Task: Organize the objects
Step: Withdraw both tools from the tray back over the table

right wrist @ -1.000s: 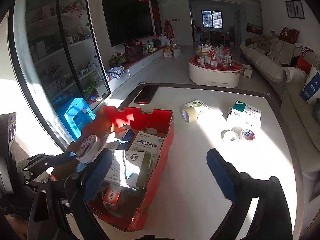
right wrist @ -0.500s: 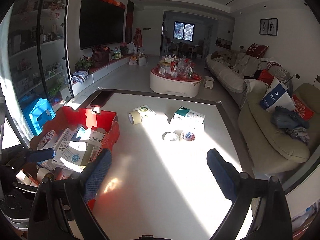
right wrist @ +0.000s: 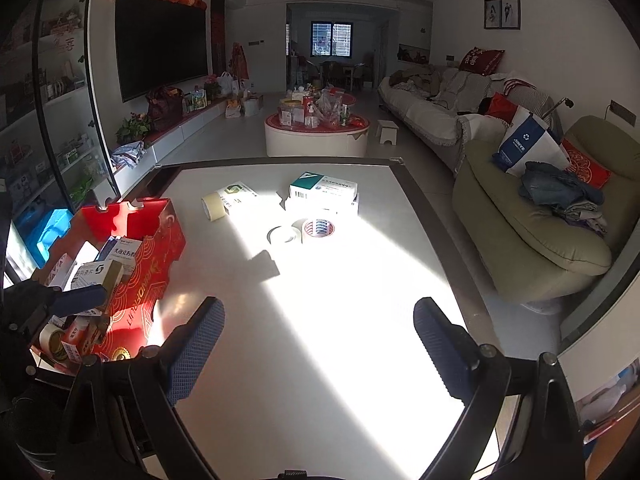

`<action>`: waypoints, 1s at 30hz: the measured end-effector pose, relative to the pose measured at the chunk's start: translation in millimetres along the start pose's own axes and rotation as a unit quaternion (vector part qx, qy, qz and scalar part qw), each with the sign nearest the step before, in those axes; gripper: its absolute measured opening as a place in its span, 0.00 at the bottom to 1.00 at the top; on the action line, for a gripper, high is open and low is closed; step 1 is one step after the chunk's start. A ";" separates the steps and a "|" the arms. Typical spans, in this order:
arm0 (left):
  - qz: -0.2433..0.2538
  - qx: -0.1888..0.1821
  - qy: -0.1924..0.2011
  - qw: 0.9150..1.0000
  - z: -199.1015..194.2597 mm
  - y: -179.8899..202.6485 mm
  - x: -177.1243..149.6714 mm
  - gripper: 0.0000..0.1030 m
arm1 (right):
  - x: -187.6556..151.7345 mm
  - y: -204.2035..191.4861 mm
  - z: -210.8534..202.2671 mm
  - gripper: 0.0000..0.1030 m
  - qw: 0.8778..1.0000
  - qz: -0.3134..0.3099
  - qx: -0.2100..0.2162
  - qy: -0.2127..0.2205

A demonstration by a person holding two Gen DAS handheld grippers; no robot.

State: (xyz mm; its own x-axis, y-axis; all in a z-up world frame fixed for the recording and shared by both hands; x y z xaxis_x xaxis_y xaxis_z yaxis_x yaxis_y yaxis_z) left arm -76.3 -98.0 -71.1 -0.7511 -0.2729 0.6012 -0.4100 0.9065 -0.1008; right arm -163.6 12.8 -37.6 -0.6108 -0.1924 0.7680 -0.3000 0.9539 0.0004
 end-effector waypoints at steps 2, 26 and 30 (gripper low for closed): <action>0.001 -0.003 -0.004 1.000 6.1 4.4 3.8 0.87 | -0.1 6.2 3.7 0.92 1.000 0.004 -0.002 -0.002; -0.071 0.007 -0.068 0.995 103.8 -7.0 52.6 0.87 | 32.6 53.4 93.4 0.92 0.999 0.026 0.024 -0.039; -0.097 0.014 -0.076 0.992 134.8 -18.1 70.5 0.87 | 44.2 58.1 128.7 0.89 0.994 0.048 0.073 -0.058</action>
Point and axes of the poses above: each gripper's, at about its wrist camera, not at the fingertips, and z roughly the way its jaws point, y to its right, x to its top, the point moved 6 cm from there along z, roughly the way its jaws point, and after that the axes turned 2 degrees about z, right-handed, at the moved point
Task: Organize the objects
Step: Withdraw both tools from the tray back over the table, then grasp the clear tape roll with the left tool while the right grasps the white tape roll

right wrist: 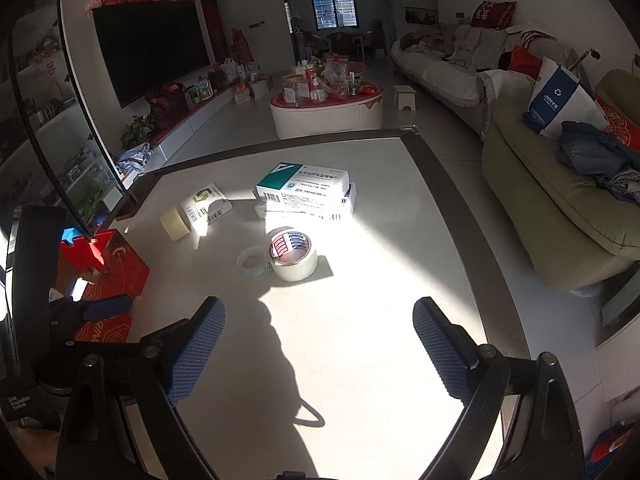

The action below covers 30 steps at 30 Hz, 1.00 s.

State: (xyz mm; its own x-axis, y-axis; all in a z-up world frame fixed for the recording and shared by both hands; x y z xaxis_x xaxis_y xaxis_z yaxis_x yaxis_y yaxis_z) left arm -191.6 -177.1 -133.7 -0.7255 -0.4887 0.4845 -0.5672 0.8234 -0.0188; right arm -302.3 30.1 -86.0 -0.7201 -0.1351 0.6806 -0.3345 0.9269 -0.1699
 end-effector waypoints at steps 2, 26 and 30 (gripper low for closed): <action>-0.013 -0.006 -0.006 1.000 13.8 0.4 9.7 0.87 | 7.1 2.9 15.1 0.84 1.000 -0.003 -0.001 -0.007; 0.002 -0.025 -0.020 0.999 88.0 23.7 67.7 0.89 | -1.2 17.6 57.8 0.80 0.999 0.002 0.008 -0.035; -0.004 -0.035 -0.019 0.999 88.2 21.8 65.8 0.88 | -1.3 17.7 56.1 0.80 0.999 -0.001 0.009 -0.031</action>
Point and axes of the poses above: each gripper's, at about its wrist camera, not at the fingertips, and z roughly the way its jaws point, y to its right, x to its top, the point moved 6 cm from there along z, roughly the way its jaws point, and after that the axes turned 2 degrees about z, right-handed, at the moved point
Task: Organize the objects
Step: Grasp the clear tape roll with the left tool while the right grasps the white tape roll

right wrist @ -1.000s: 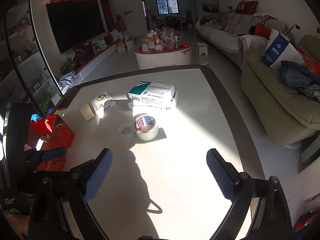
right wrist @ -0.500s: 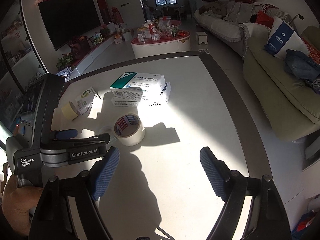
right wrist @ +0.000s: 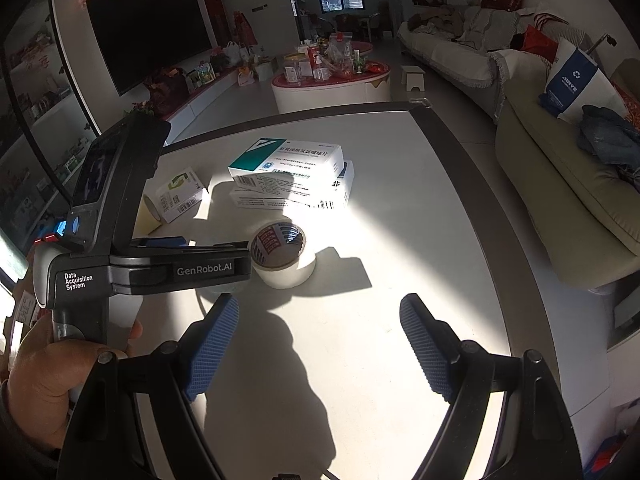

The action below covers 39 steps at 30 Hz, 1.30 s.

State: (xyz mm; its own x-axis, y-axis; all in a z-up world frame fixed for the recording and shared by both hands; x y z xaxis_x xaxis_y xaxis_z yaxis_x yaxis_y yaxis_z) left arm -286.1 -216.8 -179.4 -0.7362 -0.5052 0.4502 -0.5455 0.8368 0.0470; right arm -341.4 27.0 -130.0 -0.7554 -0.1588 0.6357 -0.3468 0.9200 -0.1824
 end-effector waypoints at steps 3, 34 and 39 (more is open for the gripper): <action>-0.010 -0.003 -0.006 1.000 -2.0 -3.2 -6.5 0.86 | -0.3 2.4 -1.6 0.80 1.000 0.002 0.000 -0.001; -0.010 0.046 0.031 0.998 -2.4 -37.0 -3.5 0.56 | 20.7 -37.7 99.3 0.51 0.994 -0.099 -0.018 -0.037; -0.005 0.044 0.040 0.998 -4.7 -31.9 -10.4 0.51 | 20.1 -26.9 90.8 0.51 0.997 -0.076 -0.012 -0.031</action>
Point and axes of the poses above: each gripper's, at about its wrist camera, not at the fingertips, and z roughly the way its jaws point, y to its right, x to its top, the point moved 6 cm from there along z, roughly the way its jaws point, and after that the axes turned 2 degrees about z, right-handed, at the moved point
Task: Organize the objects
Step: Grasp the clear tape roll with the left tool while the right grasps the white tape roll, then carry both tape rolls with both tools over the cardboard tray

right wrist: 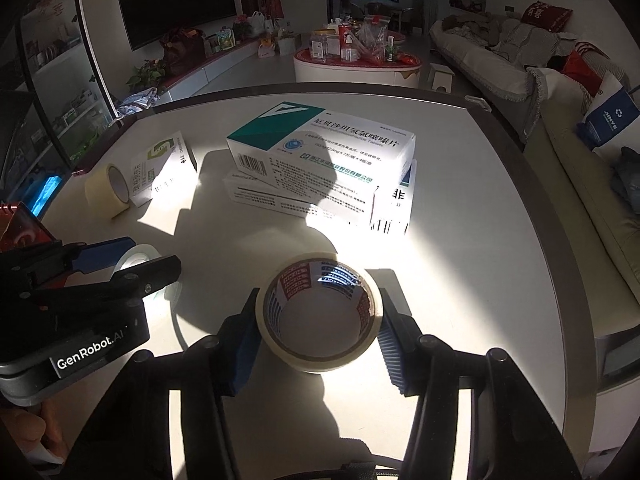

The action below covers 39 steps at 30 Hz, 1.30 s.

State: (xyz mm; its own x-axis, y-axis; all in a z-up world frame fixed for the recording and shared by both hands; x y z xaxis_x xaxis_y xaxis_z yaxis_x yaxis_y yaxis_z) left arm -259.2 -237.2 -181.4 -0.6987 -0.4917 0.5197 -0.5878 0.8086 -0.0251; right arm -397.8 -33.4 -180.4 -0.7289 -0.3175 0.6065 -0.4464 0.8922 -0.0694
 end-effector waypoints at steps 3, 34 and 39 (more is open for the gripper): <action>0.001 -0.004 0.004 1.000 -4.6 4.6 -7.6 0.51 | -3.1 1.9 -13.7 0.51 1.000 -0.001 -0.003 0.012; 0.070 -0.081 0.107 0.989 -205.2 21.9 -121.5 0.51 | -105.8 -46.4 -211.1 0.51 0.993 0.059 0.034 0.094; 0.073 -0.063 0.126 0.987 -236.9 8.4 -130.5 0.51 | -113.0 -69.1 -239.1 0.51 0.993 0.048 0.042 0.103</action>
State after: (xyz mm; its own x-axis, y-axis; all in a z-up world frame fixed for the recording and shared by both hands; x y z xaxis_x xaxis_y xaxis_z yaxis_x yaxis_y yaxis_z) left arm -76.3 -89.7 -47.1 -0.6396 -0.2841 0.7143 -0.4218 0.9065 -0.0171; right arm -160.5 17.7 -54.7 -0.6519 -0.1520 0.7429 -0.4282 0.8823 -0.1952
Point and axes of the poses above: each gripper's, at about its wrist camera, not at the fingertips, and z roughly the way its jaws point, y to its right, x to its top, the point moved 6 cm from there along z, roughly the way its jaws point, and after that the axes turned 2 degrees about z, right-handed, at the moved point
